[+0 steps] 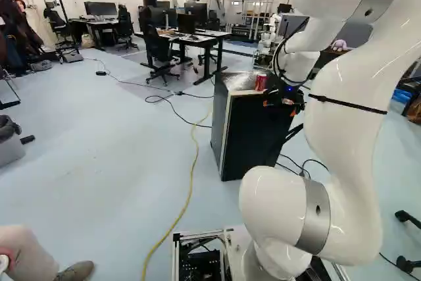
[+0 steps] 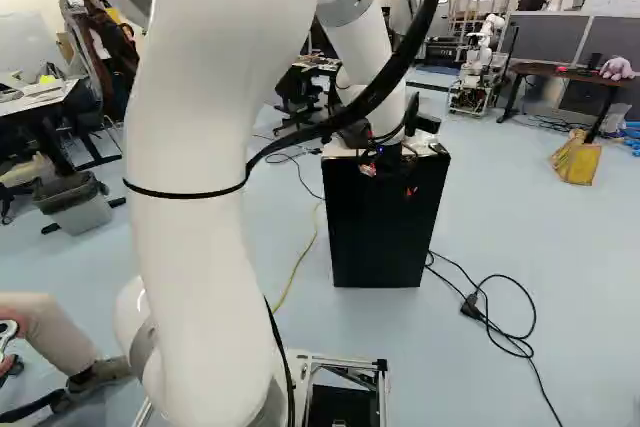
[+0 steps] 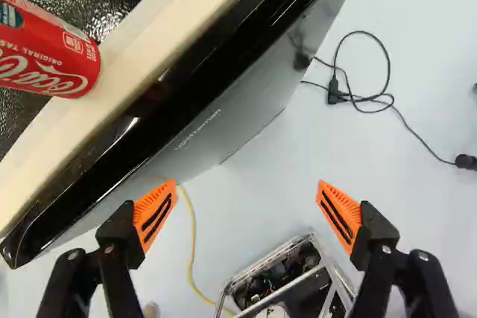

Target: Grab a drink from the fridge

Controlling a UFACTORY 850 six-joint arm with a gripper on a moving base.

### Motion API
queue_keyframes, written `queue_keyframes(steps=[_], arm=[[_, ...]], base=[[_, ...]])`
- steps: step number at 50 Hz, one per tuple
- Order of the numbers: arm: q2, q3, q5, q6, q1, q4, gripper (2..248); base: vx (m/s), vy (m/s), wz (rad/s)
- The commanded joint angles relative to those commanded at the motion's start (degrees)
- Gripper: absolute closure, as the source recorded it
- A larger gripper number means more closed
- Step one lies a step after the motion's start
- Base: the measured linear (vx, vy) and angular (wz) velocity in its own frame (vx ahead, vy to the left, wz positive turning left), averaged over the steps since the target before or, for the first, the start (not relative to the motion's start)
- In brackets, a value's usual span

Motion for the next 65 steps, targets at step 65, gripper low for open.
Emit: queue_keyframes(steps=[65], arm=[[18.57,21.15,39.00,0.00,-0.06,-16.70,3]], base=[[0.000,0.000,0.000]])
